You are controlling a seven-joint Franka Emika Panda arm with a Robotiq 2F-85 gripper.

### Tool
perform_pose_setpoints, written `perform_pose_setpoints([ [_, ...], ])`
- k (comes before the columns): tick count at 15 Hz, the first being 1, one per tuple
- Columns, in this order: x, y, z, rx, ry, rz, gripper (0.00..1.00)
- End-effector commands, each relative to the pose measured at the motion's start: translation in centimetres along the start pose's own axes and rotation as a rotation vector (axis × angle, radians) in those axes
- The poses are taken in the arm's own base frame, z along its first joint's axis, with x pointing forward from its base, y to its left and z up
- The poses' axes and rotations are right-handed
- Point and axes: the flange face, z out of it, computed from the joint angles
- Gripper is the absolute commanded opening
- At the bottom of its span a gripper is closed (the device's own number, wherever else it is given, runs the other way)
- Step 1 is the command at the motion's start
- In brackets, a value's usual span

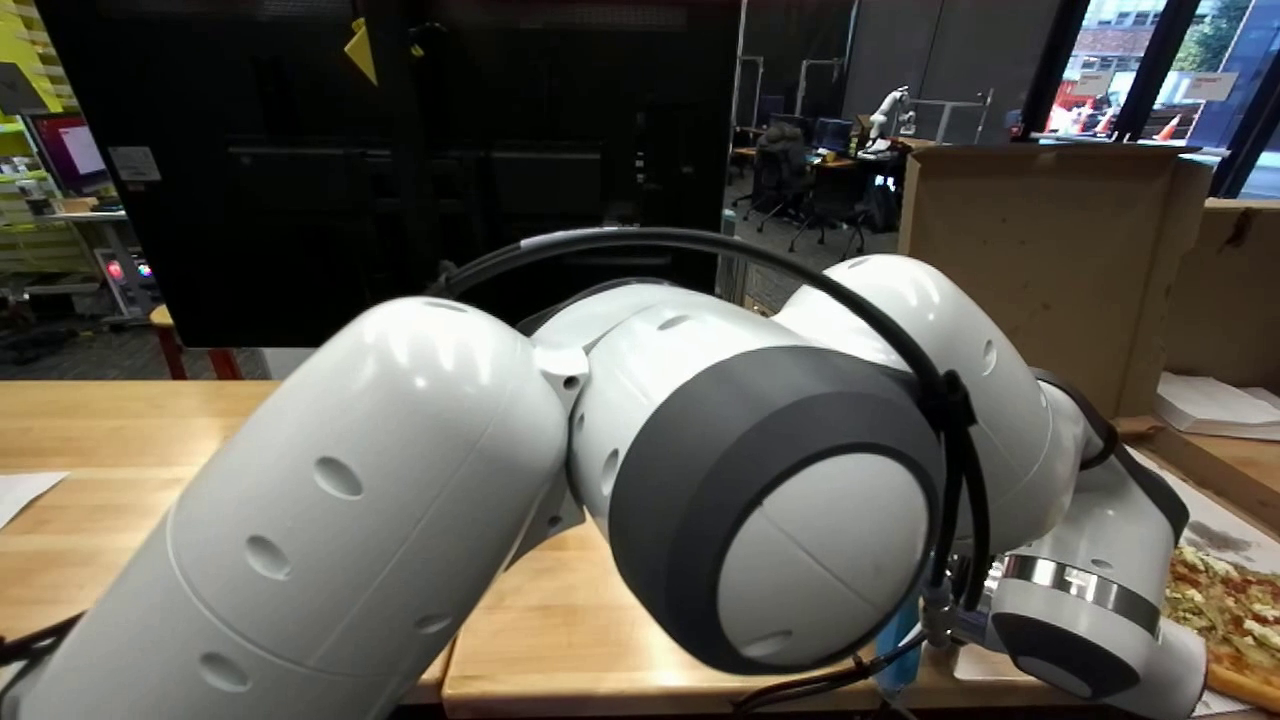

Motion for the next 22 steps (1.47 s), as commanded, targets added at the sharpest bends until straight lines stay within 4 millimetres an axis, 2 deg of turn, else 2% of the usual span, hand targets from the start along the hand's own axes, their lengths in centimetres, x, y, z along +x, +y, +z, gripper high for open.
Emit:
perform_pose_setpoints([
  [1, -1.7, 6.4, 1.4, 0.074, 0.014, 0.076, 0.01],
  [10, -2.5, 7.5, 0.4, 0.141, 0.056, 0.110, 0.01],
  [22, -1.9, 7.0, 3.1, 0.065, -0.125, 0.192, 0.01],
])
